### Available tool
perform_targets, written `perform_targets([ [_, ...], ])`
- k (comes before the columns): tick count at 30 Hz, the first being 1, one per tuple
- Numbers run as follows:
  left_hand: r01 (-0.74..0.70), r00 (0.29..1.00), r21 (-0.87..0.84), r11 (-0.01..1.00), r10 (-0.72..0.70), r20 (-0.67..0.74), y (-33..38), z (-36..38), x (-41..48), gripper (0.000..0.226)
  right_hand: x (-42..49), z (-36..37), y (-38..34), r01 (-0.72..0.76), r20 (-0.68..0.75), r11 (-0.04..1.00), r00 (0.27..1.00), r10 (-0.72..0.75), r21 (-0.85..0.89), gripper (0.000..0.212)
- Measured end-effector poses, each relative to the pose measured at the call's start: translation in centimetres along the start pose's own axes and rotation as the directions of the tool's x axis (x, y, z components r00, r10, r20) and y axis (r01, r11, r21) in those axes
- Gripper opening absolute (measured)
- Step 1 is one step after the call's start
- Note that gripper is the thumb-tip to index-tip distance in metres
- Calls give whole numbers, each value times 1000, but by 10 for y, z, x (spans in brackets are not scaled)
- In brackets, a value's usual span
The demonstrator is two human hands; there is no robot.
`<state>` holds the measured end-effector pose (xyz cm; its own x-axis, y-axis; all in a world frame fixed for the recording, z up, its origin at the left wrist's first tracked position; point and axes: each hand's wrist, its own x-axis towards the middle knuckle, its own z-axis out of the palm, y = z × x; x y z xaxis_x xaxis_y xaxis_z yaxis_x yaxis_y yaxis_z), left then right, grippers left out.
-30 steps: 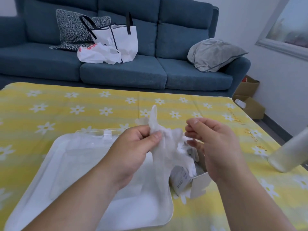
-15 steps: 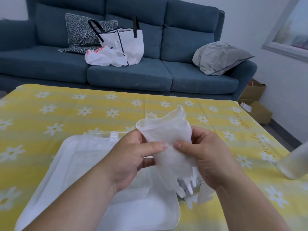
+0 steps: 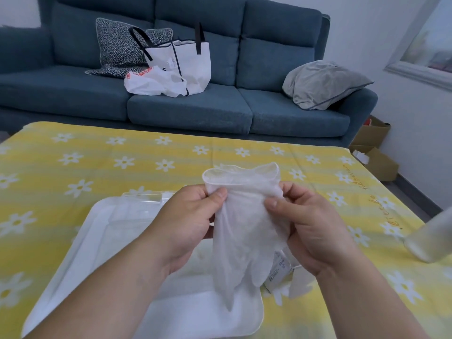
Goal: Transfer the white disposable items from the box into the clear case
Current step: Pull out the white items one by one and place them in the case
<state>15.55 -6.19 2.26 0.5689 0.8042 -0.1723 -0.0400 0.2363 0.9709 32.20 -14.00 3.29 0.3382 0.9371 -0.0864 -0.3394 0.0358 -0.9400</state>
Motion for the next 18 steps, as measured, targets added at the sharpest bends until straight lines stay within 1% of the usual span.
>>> perform_targets([
  [2,-1,1000,5,1000,1,-5,0,-1,1,33,0,1,-2,23,-15,1000,1000,-22,11,15],
  [4,-3,1000,15,1000,3,-14,1,-3,1,34,0,3,-4,20,-54,999,998,-18,46,19],
  [5,-4,1000,17,1000,4,-24,1,-4,1,34,0,2,-5,22,-100,998,995,-16,60,20],
  [7,-11,998,6,1000,12,-56,3,-6,2,34,1,-2,-7,37,-235,998,972,-25,45,17],
  [9,-22,995,-18,1000,20,-97,5,-11,3,33,3,-11,-10,28,-376,999,926,-42,-42,11],
  [11,-18,994,-88,996,8,-110,8,-15,3,33,6,-23,-11,-38,-487,983,872,-56,-181,15],
  [13,-14,994,-174,985,-5,-106,12,-18,2,32,8,-33,-9,-152,-539,913,838,-84,-378,14],
  [15,-14,994,-241,970,-12,-107,14,-21,1,34,11,-41,-5,-252,-543,776,829,-135,-578,12],
  [16,-15,995,-268,963,-13,-102,15,-22,0,34,12,-44,-3,-297,-547,705,823,-154,-644,13],
  [18,-23,997,-309,951,-1,-77,16,-25,0,29,14,-50,-1,-375,-554,581,817,-162,-722,16],
])
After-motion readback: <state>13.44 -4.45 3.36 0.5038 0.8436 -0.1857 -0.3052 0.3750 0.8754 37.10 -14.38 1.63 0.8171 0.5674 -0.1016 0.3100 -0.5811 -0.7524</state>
